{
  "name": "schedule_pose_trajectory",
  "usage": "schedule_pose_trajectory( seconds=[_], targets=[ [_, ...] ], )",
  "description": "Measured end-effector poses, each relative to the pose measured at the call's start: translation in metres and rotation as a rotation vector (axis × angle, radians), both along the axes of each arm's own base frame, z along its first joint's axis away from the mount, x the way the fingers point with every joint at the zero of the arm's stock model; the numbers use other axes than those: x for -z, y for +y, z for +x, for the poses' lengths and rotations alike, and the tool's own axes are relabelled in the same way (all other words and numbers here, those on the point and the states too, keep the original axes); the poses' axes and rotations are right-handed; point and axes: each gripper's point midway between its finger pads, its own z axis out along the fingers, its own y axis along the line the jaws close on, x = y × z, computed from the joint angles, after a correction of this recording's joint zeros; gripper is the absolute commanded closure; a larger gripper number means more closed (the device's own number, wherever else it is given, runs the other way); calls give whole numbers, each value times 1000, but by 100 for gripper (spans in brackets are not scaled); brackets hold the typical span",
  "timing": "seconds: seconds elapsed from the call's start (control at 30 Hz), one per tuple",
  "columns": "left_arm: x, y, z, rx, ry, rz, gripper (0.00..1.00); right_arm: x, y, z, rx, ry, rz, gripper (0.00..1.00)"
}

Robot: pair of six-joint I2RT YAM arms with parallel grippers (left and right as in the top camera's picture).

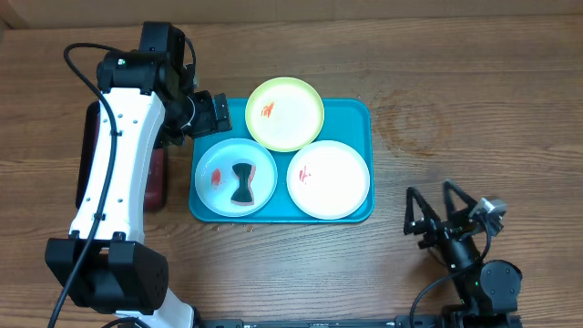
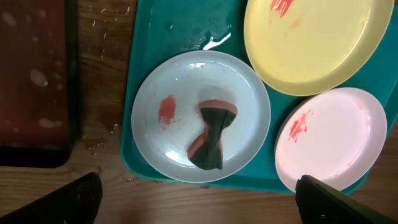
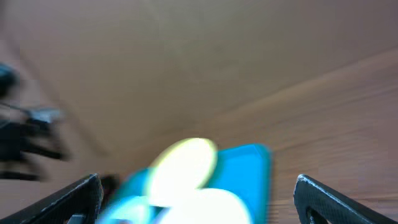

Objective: Clean dirty plates on tray and stack at the side
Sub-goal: 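Carry the sponge with the left gripper onto the light blue plate, then move the right gripper to the light blue plate's rim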

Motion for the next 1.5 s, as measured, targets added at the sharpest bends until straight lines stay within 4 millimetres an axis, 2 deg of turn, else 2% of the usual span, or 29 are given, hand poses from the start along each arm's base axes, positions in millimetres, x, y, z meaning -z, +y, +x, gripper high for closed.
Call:
schedule_pose_trajectory(
  seconds=[0.07,0.1,0.17,0.23,0.3,0.4,0.43,0.5,0.6,0.67,0.7,0.73,0.8,0.87,0.97,1.03,1.17,1.23,1.3,1.33,1.4,1.5],
  targets=[
    [0,0,0,0,0,0,0,-24,8,-6,-60,-75,70,0],
    [0,0,0,0,1,0,0,-50,12,-13,-93,-177,100,0],
    [0,0,0,0,-1,0,0,-87,15,-30,-133,-331,125,0],
    [0,0,0,0,-2,0,0,-108,16,-40,-153,-387,139,0],
    [0,0,0,0,-2,0,0,-115,16,-38,-151,-327,131,0],
    [0,0,0,0,-1,0,0,-123,19,-30,-139,-147,74,0],
    [0,0,-1,0,2,0,0,-117,18,-27,-127,-20,27,0],
    [1,1,-7,0,31,2,0,-119,20,-25,-134,142,-60,0],
    [1,1,-9,0,35,3,0,-117,31,-23,-238,381,-182,0],
    [2,1,-8,-1,35,5,0,-120,44,-18,-346,492,-205,15],
    [2,1,-9,-1,36,6,0,-122,50,-14,-391,510,-204,28],
    [2,1,-8,-1,35,6,0,-125,58,-6,-446,521,-194,34],
    [2,1,-9,-1,36,6,0,-126,72,10,-539,521,-185,34],
    [2,1,-9,-1,36,6,0,-115,84,24,-599,568,-177,33],
    [2,1,-9,-1,37,6,0,-81,109,36,-647,701,-201,35],
    [2,1,-10,-1,40,6,0,-49,135,38,-651,838,-264,33],
    [2,1,-10,-1,43,7,0,-8,184,42,-640,999,-411,28],
    [2,1,-11,-1,44,6,0,4,199,46,-635,1036,-459,26],
    [2,1,-11,-1,44,6,0,11,216,60,-627,1019,-483,27],
    [2,1,-11,-1,44,7,0,14,224,67,-624,1000,-490,27],
    [2,1,-11,-1,45,7,0,22,241,81,-615,959,-495,35],
    [2,2,-12,-1,48,7,0,40,253,89,-584,970,-503,46]
  ],
)
